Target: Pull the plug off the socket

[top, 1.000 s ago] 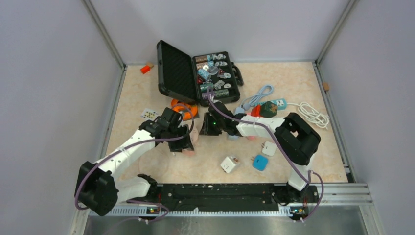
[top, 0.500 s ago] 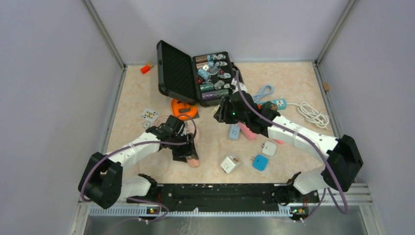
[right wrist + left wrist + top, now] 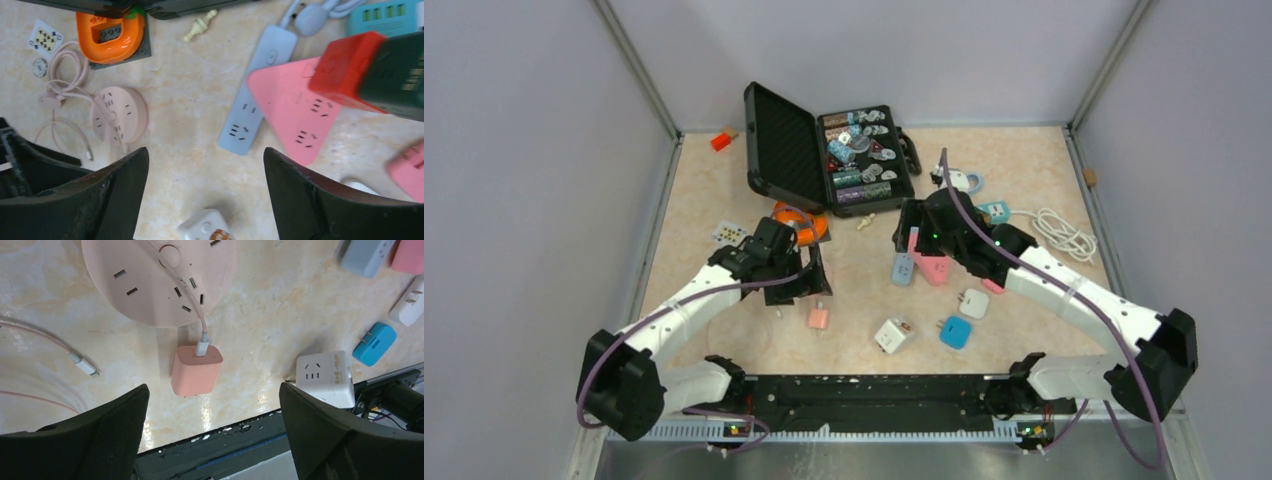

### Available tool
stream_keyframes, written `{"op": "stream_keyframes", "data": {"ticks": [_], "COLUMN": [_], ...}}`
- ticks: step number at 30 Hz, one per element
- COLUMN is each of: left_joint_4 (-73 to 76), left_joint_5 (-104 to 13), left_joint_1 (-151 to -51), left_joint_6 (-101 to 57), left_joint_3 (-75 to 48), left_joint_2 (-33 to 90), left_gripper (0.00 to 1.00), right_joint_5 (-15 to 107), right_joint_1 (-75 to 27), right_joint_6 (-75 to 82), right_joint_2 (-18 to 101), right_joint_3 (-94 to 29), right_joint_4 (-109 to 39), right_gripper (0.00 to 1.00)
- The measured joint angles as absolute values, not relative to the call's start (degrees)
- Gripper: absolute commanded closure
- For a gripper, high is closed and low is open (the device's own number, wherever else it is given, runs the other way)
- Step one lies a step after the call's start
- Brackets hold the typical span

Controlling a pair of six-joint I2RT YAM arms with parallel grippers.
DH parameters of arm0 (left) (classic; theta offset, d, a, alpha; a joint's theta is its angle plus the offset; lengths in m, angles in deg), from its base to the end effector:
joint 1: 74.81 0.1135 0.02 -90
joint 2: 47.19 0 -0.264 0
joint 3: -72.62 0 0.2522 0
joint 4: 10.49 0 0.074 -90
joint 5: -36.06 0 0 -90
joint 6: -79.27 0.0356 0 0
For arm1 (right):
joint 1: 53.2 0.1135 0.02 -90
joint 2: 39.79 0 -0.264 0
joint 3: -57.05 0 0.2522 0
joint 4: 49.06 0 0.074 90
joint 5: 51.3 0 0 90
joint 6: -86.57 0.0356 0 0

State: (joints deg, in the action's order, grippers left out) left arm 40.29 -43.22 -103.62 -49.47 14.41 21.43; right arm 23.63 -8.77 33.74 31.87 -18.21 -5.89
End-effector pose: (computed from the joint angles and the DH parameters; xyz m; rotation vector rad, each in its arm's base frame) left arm 0.1934 -0.1139 0.2183 -0.1727 2.7573 -0.6098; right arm 0.2008 0.1839 0.3109 -0.0026 2.2763 0.4715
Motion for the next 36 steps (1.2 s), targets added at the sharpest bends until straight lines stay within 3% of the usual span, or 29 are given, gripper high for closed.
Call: {"op": "stream_keyframes", "data": {"ticks": [4,10,16,21,30,36], "left_joint_4": [43.2,42.8,35.2,28.4,21.1,19.9], "left_joint_5": [-42.9,-39.4,-37.4,-38.4,-39.9,-37.8], "left_joint_1": [-103.6,-103.5,-103.5,-103.5,-103.5,-103.5], "left_joint_6": [-46.8,-41.5,-40.4,-41.8,-43.9,-45.6], "left_joint_3": [12.6,8.5,7.4,7.4,7.4,7.4], "left_joint_2": [16.5,8.9,7.0,8.2,13.7,18.9], "left_gripper": [0.01,0.01,0.01,0.01,0.01,0.01], "right_joint_5": [17.8,9.0,10.2,18.9,28.9,31.0], "right_joint_1": [-10.0,-17.2,-30.3,-38.9,-40.2,-40.2], "right_joint_6": [31.0,27.4,26.6,27.2,28.7,29.8], "right_joint_2": [27.3,23.5,23.9,26.5,36.8,40.2], "right_joint_3": [-18.3,-18.5,-18.4,-15.5,-15.2,-15.2], "right_joint_4": [-2.6,0.6,0.3,-4.4,-6.8,-8.7], "right_gripper": [0.03,0.02,0.02,0.09,0.23,0.48]}}
